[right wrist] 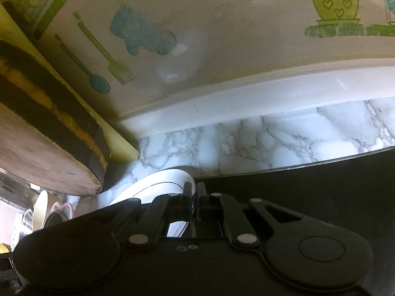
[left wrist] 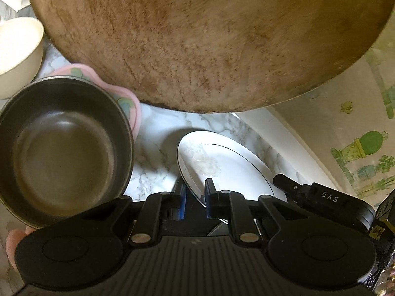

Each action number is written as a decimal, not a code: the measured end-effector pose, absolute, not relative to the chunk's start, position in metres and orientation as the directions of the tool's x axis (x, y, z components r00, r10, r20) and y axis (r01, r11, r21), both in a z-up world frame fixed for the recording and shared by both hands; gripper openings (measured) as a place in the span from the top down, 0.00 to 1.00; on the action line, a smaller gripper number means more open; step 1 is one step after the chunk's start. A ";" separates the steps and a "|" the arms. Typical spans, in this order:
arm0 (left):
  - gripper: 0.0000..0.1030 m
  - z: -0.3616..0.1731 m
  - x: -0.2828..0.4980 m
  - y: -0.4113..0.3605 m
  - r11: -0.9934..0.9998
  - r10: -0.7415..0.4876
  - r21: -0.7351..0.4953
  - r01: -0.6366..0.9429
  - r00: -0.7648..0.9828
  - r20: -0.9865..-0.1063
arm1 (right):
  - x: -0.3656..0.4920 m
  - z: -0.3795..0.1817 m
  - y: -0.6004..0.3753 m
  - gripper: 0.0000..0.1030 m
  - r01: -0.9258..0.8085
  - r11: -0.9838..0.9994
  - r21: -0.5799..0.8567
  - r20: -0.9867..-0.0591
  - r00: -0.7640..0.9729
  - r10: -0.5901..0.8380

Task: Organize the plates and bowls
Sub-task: 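Close both grippers on the small white plate rim and lift it, then carry the small white plate with both grippers over the large white plate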

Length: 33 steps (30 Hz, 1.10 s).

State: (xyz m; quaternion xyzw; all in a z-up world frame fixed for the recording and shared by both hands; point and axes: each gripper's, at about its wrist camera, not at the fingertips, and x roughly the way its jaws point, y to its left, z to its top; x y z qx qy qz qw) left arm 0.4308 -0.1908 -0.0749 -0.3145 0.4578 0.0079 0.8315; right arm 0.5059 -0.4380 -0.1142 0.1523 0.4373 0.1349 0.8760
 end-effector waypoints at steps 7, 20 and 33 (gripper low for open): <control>0.86 -0.059 0.421 -0.188 0.805 -0.307 -0.536 -0.253 0.595 -0.743 | 0.491 -0.099 -0.442 0.95 -0.097 0.916 0.389 -0.696 0.620 0.362; 0.86 -0.027 0.384 -0.171 0.826 -0.353 -0.541 -0.158 0.603 -0.715 | 0.432 -0.075 -0.441 0.95 -0.070 0.914 0.399 -0.634 0.699 0.330; 0.86 -0.018 0.343 -0.132 0.842 -0.360 -0.526 -0.119 0.600 -0.714 | 0.364 -0.069 -0.407 0.95 -0.059 0.917 0.395 -0.615 0.725 0.311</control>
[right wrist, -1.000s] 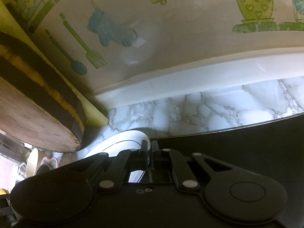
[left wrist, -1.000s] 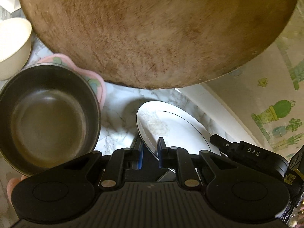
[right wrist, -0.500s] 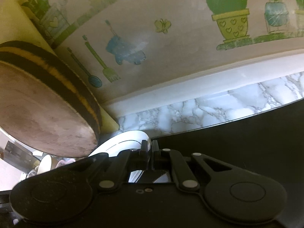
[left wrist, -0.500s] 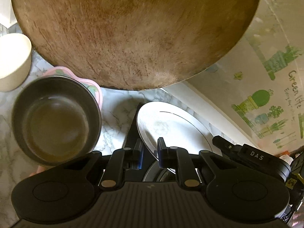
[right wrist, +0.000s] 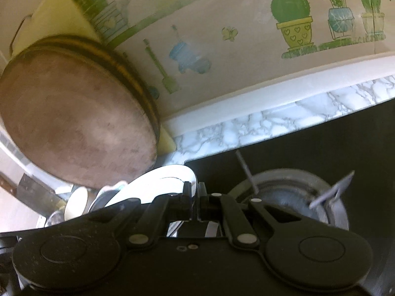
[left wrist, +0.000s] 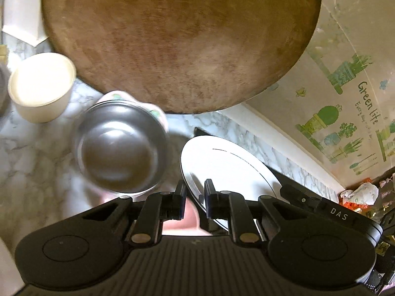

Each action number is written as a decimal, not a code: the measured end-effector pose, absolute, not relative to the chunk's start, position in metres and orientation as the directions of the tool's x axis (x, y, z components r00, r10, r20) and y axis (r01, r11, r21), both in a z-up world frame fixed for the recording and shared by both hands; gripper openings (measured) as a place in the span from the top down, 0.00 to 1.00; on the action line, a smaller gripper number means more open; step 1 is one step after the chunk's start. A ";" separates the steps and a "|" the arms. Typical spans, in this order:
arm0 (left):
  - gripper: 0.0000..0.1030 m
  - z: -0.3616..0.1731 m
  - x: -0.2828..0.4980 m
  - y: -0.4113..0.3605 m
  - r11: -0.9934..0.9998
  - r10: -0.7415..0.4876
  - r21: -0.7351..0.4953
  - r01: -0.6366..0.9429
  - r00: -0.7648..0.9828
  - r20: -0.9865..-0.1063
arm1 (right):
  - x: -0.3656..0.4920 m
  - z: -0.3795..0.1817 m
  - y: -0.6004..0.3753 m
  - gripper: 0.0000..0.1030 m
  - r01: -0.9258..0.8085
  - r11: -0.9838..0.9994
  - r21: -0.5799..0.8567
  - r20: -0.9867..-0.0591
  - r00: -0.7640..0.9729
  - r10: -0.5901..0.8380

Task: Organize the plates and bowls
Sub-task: 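Carry the small white plate with both grippers over the large white plate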

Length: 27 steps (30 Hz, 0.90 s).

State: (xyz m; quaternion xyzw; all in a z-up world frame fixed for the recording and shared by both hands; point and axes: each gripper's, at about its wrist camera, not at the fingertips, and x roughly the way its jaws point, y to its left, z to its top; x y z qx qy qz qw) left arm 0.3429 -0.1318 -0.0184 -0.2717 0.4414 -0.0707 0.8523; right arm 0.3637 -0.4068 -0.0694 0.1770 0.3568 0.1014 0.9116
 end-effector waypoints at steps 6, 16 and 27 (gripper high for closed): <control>0.86 -0.019 0.318 -0.106 0.845 -0.358 -0.522 -0.117 0.600 -0.715 | 0.334 -0.070 -0.375 0.95 -0.047 0.925 0.378 -0.615 0.734 0.289; 0.87 -0.027 0.270 -0.055 0.842 -0.380 -0.529 -0.106 0.578 -0.722 | 0.281 -0.077 -0.327 0.95 -0.036 0.921 0.387 -0.617 0.733 0.287; 0.87 -0.042 0.219 0.006 0.833 -0.377 -0.537 -0.134 0.572 -0.729 | 0.235 -0.090 -0.268 0.95 -0.056 0.918 0.393 -0.619 0.722 0.309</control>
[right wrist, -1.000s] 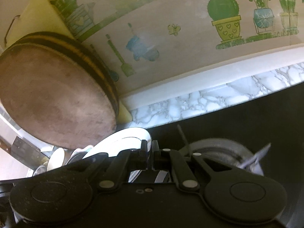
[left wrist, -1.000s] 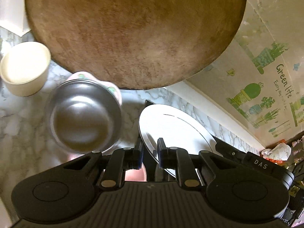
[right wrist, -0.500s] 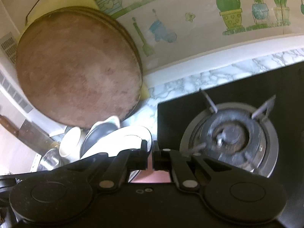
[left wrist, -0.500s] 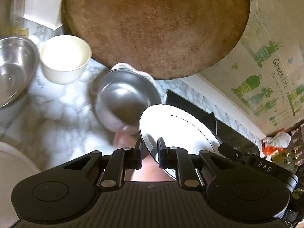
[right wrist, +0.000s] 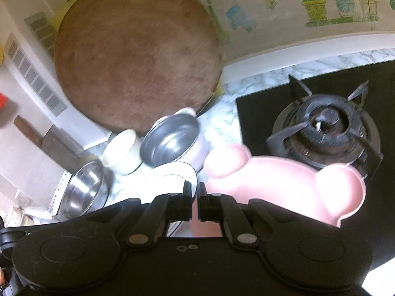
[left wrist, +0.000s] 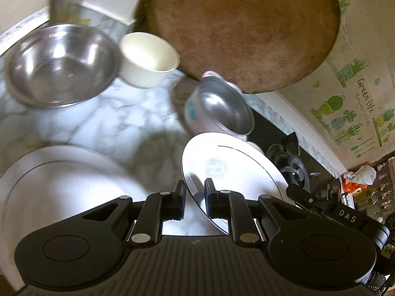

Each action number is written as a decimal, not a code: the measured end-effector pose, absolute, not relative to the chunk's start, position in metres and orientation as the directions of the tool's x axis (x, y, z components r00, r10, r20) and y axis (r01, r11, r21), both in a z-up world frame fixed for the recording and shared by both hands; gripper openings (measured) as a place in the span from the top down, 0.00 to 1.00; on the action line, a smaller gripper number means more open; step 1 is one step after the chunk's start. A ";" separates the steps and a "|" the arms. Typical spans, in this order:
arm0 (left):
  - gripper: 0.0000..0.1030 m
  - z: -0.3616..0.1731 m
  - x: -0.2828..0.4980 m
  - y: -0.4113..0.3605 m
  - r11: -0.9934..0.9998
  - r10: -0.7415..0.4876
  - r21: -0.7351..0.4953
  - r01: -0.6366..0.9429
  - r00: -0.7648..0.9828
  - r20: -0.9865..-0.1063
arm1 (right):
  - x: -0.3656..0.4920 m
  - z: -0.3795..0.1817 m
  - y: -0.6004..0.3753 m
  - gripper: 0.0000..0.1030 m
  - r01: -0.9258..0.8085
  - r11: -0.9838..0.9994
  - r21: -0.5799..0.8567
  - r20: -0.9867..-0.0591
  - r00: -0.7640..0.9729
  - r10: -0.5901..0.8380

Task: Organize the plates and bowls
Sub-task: 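Carry the small white plate with both grippers over the large white plate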

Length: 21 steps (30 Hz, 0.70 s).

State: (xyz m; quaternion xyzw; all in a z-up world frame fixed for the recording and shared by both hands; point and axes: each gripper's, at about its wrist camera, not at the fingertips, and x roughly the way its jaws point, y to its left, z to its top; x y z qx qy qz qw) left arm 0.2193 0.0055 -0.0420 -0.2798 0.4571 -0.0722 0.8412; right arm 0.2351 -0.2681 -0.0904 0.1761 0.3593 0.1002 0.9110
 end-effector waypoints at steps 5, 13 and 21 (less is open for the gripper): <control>0.87 -0.054 0.195 0.037 0.818 -0.376 -0.548 -0.177 0.556 -0.741 | 0.222 -0.099 -0.241 0.95 -0.075 0.911 0.405 -0.628 0.702 0.337; 0.86 -0.073 0.159 0.076 0.800 -0.369 -0.554 -0.232 0.538 -0.758 | 0.200 -0.113 -0.201 0.95 -0.100 0.907 0.410 -0.645 0.670 0.366; 0.86 -0.090 0.134 0.107 0.773 -0.373 -0.566 -0.286 0.518 -0.770 | 0.181 -0.121 -0.168 0.96 -0.142 0.912 0.385 -0.650 0.660 0.377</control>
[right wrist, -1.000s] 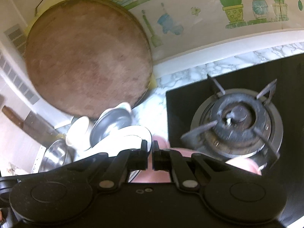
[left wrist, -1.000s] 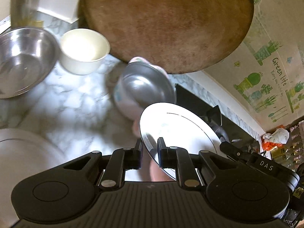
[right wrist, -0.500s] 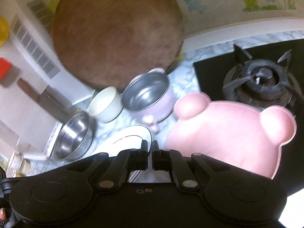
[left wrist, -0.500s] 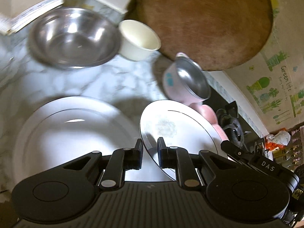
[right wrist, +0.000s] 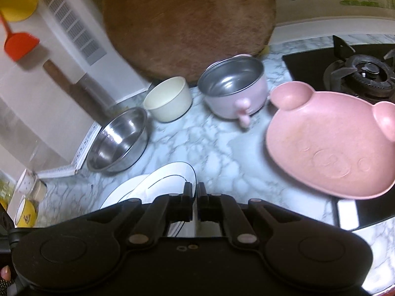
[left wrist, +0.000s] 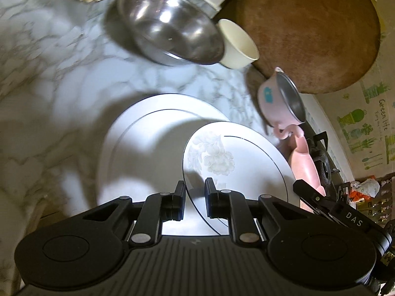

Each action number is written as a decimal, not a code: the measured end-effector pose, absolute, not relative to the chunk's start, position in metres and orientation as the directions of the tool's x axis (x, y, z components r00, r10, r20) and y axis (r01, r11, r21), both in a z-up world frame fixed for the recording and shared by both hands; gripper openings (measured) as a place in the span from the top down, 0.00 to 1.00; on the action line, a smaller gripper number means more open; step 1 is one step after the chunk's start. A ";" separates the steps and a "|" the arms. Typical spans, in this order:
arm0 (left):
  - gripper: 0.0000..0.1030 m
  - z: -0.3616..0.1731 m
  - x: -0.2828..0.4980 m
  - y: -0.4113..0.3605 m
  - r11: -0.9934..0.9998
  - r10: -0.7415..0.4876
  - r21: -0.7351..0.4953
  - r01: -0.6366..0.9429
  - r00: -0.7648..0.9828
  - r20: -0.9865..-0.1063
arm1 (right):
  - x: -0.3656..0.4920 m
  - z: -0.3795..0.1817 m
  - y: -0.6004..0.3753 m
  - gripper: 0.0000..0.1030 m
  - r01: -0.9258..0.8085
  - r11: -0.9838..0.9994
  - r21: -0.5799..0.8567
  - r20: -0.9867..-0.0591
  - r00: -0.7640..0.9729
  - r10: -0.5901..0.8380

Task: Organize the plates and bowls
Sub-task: 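Carry the small white plate with both grippers over the large white plate, then lower the small white plate flat onto the large white plate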

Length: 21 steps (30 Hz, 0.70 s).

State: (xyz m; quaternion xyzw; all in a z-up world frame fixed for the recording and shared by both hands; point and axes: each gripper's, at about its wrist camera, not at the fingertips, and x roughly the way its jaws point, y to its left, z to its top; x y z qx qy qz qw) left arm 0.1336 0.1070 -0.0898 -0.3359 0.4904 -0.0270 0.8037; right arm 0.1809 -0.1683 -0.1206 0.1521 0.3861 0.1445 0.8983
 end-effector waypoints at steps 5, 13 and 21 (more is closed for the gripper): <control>0.86 -0.096 0.125 0.120 0.773 -0.363 -0.559 -0.301 0.513 -0.778 | 0.174 -0.127 -0.153 0.96 -0.164 0.913 0.372 -0.663 0.642 0.386; 0.86 -0.105 0.121 0.130 0.790 -0.355 -0.536 -0.297 0.491 -0.796 | 0.171 -0.141 -0.143 0.96 -0.150 0.912 0.382 -0.693 0.607 0.390; 0.86 -0.110 0.121 0.133 0.811 -0.352 -0.512 -0.284 0.464 -0.813 | 0.168 -0.152 -0.136 0.96 -0.151 0.924 0.352 -0.732 0.570 0.372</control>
